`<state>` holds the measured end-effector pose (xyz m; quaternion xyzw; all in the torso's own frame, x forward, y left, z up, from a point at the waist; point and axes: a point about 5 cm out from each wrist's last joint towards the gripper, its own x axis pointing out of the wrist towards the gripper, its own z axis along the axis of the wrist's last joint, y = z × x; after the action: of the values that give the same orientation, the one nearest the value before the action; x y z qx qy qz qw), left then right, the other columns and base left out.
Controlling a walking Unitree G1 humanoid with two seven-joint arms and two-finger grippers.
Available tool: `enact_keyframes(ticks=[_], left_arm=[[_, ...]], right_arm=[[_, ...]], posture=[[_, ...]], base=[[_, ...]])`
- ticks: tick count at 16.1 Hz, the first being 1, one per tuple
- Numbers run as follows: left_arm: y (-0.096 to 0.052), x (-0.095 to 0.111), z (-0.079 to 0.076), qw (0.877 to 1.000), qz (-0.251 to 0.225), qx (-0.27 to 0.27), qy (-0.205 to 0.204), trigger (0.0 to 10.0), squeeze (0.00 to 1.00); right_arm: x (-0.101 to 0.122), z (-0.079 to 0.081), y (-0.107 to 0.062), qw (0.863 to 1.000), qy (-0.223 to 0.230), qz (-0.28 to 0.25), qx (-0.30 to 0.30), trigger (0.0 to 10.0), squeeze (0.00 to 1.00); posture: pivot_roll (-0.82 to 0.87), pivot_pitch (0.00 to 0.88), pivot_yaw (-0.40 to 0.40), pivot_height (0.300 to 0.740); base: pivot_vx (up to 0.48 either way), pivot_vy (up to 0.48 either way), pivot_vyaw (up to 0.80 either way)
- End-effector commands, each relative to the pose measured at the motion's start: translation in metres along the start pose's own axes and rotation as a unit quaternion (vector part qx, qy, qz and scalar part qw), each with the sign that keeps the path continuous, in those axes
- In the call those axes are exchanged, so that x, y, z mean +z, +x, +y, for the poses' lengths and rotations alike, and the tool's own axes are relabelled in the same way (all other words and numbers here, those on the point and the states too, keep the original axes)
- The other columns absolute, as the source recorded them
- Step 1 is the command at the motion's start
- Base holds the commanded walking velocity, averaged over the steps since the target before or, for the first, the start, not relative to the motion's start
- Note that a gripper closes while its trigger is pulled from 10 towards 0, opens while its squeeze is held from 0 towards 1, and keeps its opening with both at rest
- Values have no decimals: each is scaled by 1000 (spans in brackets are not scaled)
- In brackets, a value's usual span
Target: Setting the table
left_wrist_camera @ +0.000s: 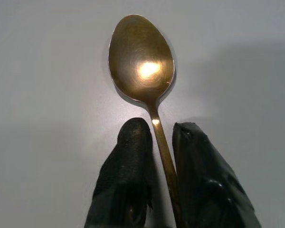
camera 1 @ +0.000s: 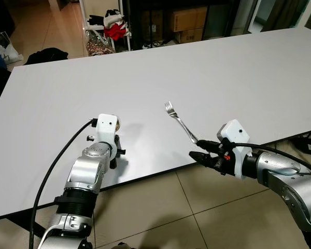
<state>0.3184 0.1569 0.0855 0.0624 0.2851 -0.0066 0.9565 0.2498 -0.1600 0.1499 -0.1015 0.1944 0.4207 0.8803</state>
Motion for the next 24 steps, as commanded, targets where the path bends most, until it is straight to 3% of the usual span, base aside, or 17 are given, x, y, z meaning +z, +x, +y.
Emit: enact_keyframes(ticks=[1,7,11,24], left_arm=[[0,-19,2,999,38,7,-11,0,0],[-21,-36,37,994,33,99,-32,0,0],[-26,-36,50,989,24,140,-49,0,0],[-16,-24,30,992,11,98,-82,0,0]], right_arm=[[8,1,-2,1000,-15,-13,3,10000,0],[7,6,1,1000,-13,-14,15,10000,0],[7,7,2,1000,-14,-14,20,10000,0],[6,6,0,1000,-13,-10,17,10000,0]], posture=[[-124,0,66,740],[-110,0,56,740],[-104,0,52,740],[-117,0,59,740]], base=[[0,0,0],[0,0,0],[0,0,0],[0,0,0]])
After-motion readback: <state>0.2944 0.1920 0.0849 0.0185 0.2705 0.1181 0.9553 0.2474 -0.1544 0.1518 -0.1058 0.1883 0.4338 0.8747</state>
